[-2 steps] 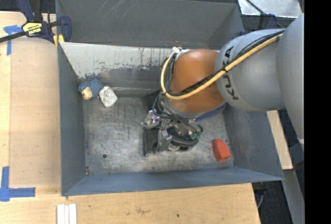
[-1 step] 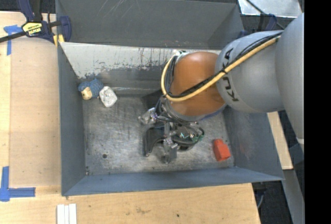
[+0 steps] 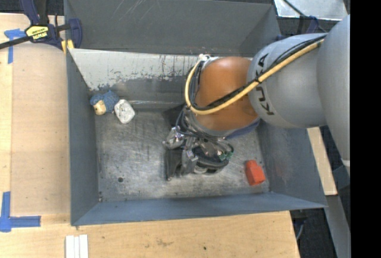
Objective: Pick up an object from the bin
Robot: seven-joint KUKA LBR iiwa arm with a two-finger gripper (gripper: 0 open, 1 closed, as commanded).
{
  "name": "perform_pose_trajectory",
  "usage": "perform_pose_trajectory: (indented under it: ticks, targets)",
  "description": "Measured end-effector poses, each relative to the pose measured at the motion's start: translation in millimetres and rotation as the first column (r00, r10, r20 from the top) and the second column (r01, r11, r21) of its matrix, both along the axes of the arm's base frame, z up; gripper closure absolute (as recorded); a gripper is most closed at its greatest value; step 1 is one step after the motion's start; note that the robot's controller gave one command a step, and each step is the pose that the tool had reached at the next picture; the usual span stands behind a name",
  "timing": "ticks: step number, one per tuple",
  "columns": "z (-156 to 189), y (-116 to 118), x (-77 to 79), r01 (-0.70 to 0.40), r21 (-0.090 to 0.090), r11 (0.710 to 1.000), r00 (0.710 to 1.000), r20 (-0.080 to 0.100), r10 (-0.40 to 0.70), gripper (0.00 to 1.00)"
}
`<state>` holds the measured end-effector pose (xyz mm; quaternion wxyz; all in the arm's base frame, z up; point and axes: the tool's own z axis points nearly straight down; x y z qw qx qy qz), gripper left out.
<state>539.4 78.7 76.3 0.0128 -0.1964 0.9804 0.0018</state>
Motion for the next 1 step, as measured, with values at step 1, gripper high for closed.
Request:
perform_pose_trajectory:
  ticks: [1]
  targets:
    - [189.4,-78.8,29.7,-0.179,-0.011,0.984,0.984,-0.017,0.178,1.0]
